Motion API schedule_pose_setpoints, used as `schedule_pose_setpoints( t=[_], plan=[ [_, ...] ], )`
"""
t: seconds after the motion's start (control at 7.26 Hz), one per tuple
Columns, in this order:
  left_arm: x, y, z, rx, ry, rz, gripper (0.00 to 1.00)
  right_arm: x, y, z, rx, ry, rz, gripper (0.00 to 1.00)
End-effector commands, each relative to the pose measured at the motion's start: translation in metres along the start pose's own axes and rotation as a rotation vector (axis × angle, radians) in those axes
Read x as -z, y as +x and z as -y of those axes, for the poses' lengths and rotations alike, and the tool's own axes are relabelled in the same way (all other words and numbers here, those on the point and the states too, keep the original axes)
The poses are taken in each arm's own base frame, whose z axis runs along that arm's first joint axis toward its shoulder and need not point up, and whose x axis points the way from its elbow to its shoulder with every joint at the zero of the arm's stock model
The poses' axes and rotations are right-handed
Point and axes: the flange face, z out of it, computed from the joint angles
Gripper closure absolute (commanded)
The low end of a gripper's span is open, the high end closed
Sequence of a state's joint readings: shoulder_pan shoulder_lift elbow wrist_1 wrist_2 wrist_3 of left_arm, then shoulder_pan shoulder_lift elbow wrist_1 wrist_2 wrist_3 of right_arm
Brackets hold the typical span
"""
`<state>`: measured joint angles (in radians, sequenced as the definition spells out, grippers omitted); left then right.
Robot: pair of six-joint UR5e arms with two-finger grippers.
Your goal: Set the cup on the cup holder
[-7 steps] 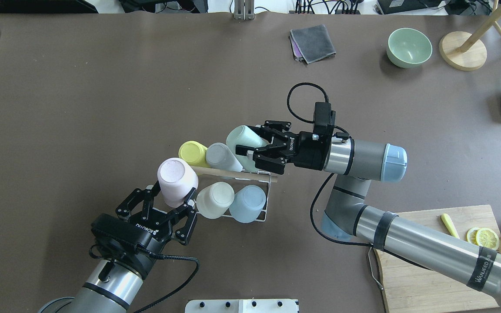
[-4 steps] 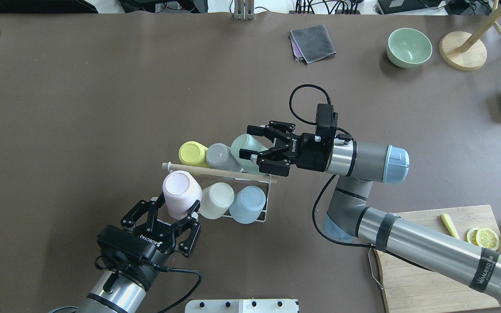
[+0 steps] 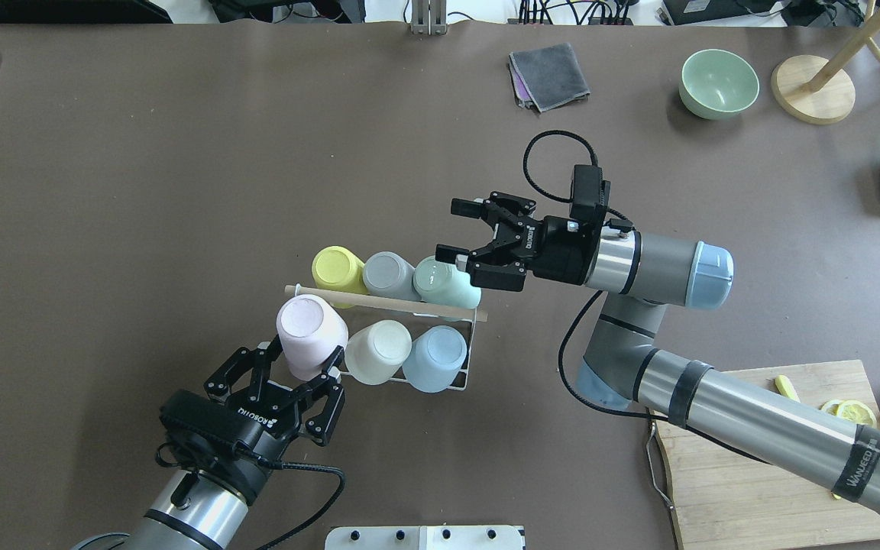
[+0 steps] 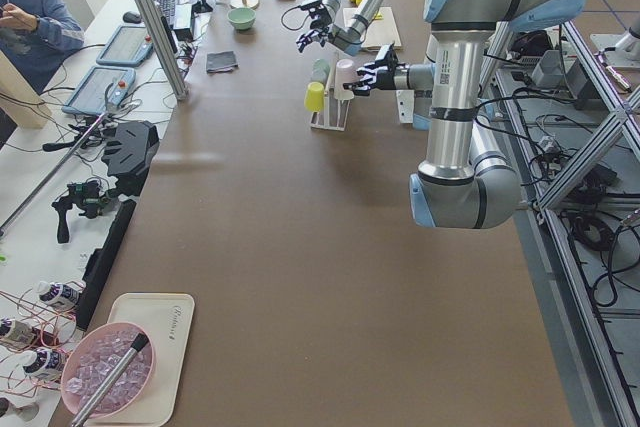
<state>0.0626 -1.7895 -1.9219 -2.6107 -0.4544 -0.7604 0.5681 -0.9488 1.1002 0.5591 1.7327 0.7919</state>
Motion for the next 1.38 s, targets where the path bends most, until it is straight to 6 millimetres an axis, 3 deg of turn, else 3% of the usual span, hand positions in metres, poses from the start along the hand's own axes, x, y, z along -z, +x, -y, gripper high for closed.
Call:
schedule_pose_setpoints(
  t=[0.0,0.28,0.41,0.96,1.24],
  plan=[
    [-0.001,-0.006,-0.004,0.017,-0.004,0.006,0.88,0.027,0.063,0.035,0.047,-0.026,-0.158,0.00],
    [-0.007,-0.007,-0.012,0.039,-0.039,-0.014,0.89,0.043,0.122,0.078,0.066,-0.101,-0.371,0.00],
    [-0.007,-0.006,-0.019,0.044,-0.050,-0.016,0.89,0.047,0.138,0.089,0.066,-0.127,-0.434,0.00],
    [-0.011,-0.007,-0.030,0.073,-0.075,-0.021,0.89,0.035,0.178,0.102,-0.029,-0.335,-0.702,0.00],
    [-0.014,-0.009,-0.031,0.071,-0.073,-0.016,0.89,0.039,0.191,0.121,-0.081,-0.443,-0.875,0.00]
  ],
)
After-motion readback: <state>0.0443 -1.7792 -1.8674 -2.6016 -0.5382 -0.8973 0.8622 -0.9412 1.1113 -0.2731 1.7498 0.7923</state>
